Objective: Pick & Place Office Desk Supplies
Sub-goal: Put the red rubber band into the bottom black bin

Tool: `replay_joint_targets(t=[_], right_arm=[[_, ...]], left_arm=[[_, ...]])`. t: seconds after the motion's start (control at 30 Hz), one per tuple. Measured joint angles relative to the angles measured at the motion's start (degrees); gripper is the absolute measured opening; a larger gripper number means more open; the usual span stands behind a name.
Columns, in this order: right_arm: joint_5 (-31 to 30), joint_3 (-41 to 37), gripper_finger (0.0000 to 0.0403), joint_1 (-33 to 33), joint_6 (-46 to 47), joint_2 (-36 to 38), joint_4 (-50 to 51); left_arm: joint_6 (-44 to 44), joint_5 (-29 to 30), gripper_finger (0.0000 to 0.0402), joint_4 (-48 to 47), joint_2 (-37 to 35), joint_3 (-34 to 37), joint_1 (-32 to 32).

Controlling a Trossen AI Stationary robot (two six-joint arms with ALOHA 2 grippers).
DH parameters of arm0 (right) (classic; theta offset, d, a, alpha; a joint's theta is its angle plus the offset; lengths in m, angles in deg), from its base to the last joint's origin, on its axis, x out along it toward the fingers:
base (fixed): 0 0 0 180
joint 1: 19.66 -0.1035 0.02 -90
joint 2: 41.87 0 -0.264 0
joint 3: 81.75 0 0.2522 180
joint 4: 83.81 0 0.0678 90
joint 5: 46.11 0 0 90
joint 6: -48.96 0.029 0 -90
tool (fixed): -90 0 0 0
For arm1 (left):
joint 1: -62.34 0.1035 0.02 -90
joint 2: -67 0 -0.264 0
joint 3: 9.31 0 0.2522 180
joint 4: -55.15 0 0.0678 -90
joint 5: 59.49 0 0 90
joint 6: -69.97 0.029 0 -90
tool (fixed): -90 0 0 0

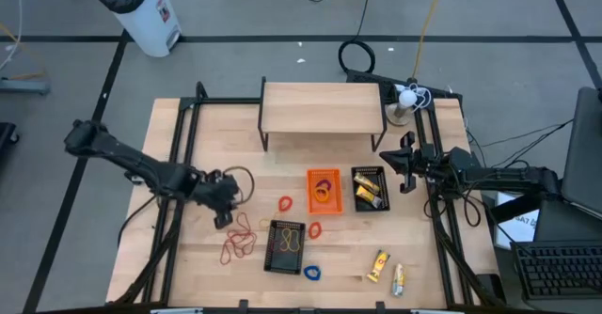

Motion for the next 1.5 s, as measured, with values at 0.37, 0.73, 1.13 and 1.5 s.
replay_joint_targets(t=[0.37,0.73,1.13,1.5], right_arm=[[0.0,0.0,0.0000,0.0,0.2,0.0,0.2],[0.0,0.1,0.0000,0.0,1.1,0.0,0.8],[0.1,0.0,0.0000,0.0,1.0,0.0,0.8],[0.0,0.0,0.0000,0.0,1.0,0.0,1.2]], left_arm=[[8.5,3.9,0.0176,5.5,14.3,0.0,-3.8],[10.6,2.3,0.0172,9.2,20.2,-0.1,-4.0],[7.1,-1.7,0.0172,13.1,22.5,-0.2,-5.6],[7.7,-1.2,0.0172,12.6,25.8,-0.7,-2.8]])
